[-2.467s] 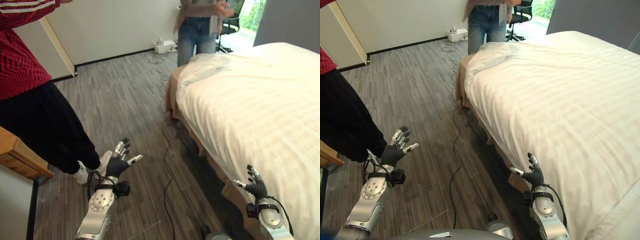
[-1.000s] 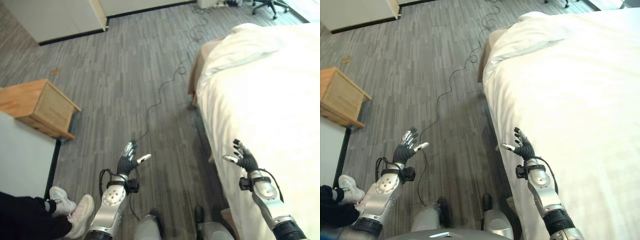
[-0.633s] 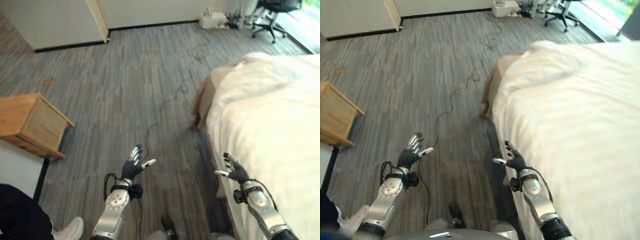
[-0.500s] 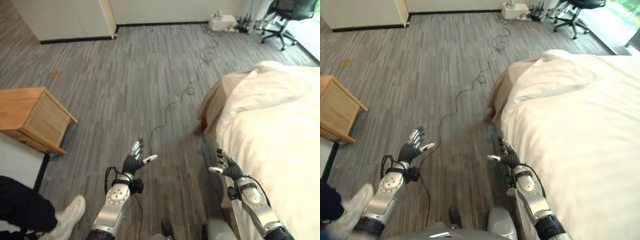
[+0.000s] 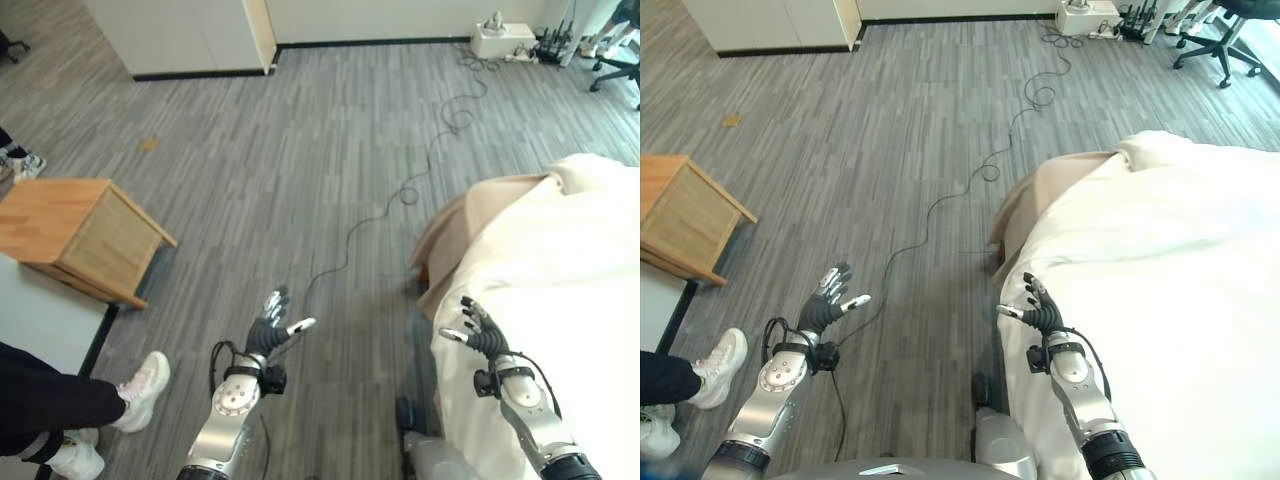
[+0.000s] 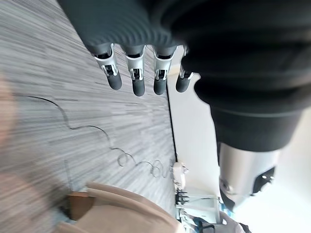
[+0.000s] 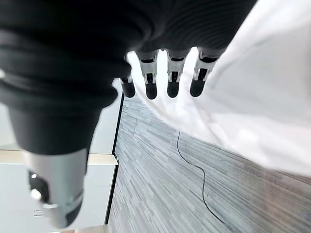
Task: Making the bed.
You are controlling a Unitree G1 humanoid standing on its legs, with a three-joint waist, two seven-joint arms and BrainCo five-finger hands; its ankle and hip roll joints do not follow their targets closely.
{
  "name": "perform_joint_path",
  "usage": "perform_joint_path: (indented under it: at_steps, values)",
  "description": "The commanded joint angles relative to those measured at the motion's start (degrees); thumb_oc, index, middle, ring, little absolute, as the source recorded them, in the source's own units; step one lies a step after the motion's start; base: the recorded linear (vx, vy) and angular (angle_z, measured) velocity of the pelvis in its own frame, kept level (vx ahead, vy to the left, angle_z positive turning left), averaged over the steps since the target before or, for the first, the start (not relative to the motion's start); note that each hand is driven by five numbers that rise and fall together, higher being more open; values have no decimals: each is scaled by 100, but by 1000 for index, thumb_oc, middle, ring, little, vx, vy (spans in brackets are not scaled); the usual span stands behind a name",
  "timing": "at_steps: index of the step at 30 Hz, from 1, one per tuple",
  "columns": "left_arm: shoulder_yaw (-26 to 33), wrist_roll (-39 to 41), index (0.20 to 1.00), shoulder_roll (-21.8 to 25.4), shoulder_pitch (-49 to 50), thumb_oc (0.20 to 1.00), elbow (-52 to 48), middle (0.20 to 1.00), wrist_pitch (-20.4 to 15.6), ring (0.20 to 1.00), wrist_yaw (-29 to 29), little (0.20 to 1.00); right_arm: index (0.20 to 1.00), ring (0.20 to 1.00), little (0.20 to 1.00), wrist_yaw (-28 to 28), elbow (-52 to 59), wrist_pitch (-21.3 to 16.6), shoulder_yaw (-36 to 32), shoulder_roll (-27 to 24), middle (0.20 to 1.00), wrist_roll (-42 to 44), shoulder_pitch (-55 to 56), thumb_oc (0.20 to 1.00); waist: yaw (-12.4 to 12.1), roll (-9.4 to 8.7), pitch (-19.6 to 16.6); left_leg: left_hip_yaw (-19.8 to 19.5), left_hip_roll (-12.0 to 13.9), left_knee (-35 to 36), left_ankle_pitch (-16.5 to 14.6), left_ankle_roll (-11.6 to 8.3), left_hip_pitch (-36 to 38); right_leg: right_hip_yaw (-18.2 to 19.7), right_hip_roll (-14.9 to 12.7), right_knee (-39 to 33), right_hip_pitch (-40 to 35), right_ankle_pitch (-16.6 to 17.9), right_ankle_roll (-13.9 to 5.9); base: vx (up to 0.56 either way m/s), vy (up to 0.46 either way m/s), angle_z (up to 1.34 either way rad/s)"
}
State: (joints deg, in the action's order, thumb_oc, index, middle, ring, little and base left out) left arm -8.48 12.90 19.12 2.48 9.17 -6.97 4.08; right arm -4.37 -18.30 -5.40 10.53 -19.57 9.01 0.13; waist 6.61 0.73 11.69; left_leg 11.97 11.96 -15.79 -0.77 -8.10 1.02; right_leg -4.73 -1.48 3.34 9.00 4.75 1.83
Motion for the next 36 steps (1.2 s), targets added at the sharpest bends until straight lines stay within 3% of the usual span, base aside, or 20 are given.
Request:
perform_joint_path:
  at_steps: [1,2,3,6,8,9,10,11,13,14,17,26,27,31,36]
  values:
    - [97,130,1000,216,57,1000,-382,1000,-310,1000,7,1000,1000,1000,1000,33,363,-240,22,-46,1000,174,-29,1000,-50,-363,91,17,-220,-1361,56,83,-640,365,-649,-583,-984,-418,-683,270,-175,34]
    - [151,83,1000,194,155,1000,-466,1000,-291,1000,6,1000,1000,1000,1000,55,413,-220,3,-74,1000,155,-6,1000,-172,-449,75,8,-538,-1197,-214,223,-985,489,-658,-649,-1119,-464,-700,372,-51,-36]
    - [172,39,1000,170,187,1000,-493,1000,-285,1000,-29,1000,1000,1000,1000,103,413,-212,24,-70,1000,132,7,1000,-207,-409,0,0,-756,-431,-359,338,-915,581,-616,-683,-1156,-540,-760,430,26,-79]
    - [109,-47,1000,182,186,1000,-550,1000,-315,1000,-113,1000,1000,1000,1000,146,328,-233,75,-29,1000,99,40,1000,-261,-102,-106,-109,-898,1302,8,357,-632,657,-367,-547,-1308,-843,-790,324,125,-85]
    - [34,-73,1000,174,100,1000,-656,1000,-297,1000,-110,1000,1000,1000,1000,142,422,-262,126,45,1000,12,66,1000,-155,20,-178,-22,-965,1958,179,489,-85,542,-212,340,-1066,-978,-829,214,79,-62]
    - [-11,-59,1000,227,-5,1000,-749,1000,-296,1000,-97,1000,1000,1000,1000,154,470,-288,191,105,1000,-24,22,1000,-74,69,-45,23,-864,2054,190,539,85,556,-134,1464,-487,-807,-1045,29,28,-20]
    - [-6,-58,1000,227,-14,1000,-747,1000,-296,1000,-97,1000,1000,1000,1000,153,468,-288,192,105,1000,-24,12,1000,-85,60,-49,36,-871,2051,191,541,67,574,-140,1545,-425,-836,-1048,26,-9,-6]
    - [-66,-67,1000,260,-167,1000,-635,1000,-342,1000,21,1000,1000,1000,1000,122,450,-309,210,227,1000,58,-40,1000,21,100,72,-37,-815,2079,194,524,122,921,20,2000,88,-797,-1067,41,-54,3]
    - [-75,-25,1000,280,-222,1000,-625,1000,-383,1000,24,1000,1000,1000,1000,118,457,-325,208,196,1000,136,-89,1000,-19,43,12,-109,-922,2064,101,515,86,1136,-31,1005,-133,-953,-931,74,-99,40]
    - [-32,-49,1000,280,-142,1000,-620,1000,-364,1000,0,1000,1000,1000,1000,115,352,-340,182,230,1000,105,-52,1000,-20,31,18,-99,-909,2027,91,507,114,1153,-67,860,-211,-824,-972,70,-132,58]
    - [-69,65,1000,268,-216,1000,-467,1000,-371,1000,-18,1000,1000,1000,1000,125,368,-323,297,217,1000,161,-182,1000,-83,-64,-68,104,-888,1856,-42,486,157,948,-276,350,-464,-759,-936,69,-81,44]
    - [-42,178,1000,224,90,1000,-495,1000,-294,1000,-185,1000,1000,1000,1000,221,390,-255,378,191,1000,48,-124,1000,-140,-86,-299,155,-809,1989,-86,412,510,718,-453,-307,-1123,-656,-944,111,-33,3]
    - [1021,29,1000,-228,1444,1000,865,1000,167,1000,179,1000,1000,1000,1000,319,-11,120,-630,-4,1000,-47,1058,1000,-116,-339,-319,1222,-62,1891,225,103,265,-583,-995,-179,-779,-287,-1329,101,58,21]
    - [848,-56,1000,-73,1183,1000,992,1000,124,1000,204,1000,1000,1000,1000,211,-28,59,-509,-18,1000,-110,815,1000,-127,-388,-520,1265,-72,2024,241,87,371,-672,-1050,-411,-889,-221,-1392,45,74,24]
    - [954,-41,1000,5,1275,1000,131,1000,-75,1000,183,1000,1000,1000,1000,152,453,-63,-454,-221,1000,-376,647,1000,-339,-585,-546,1266,-145,1997,179,109,360,-796,-1195,-620,-1016,-62,-1501,59,23,3]
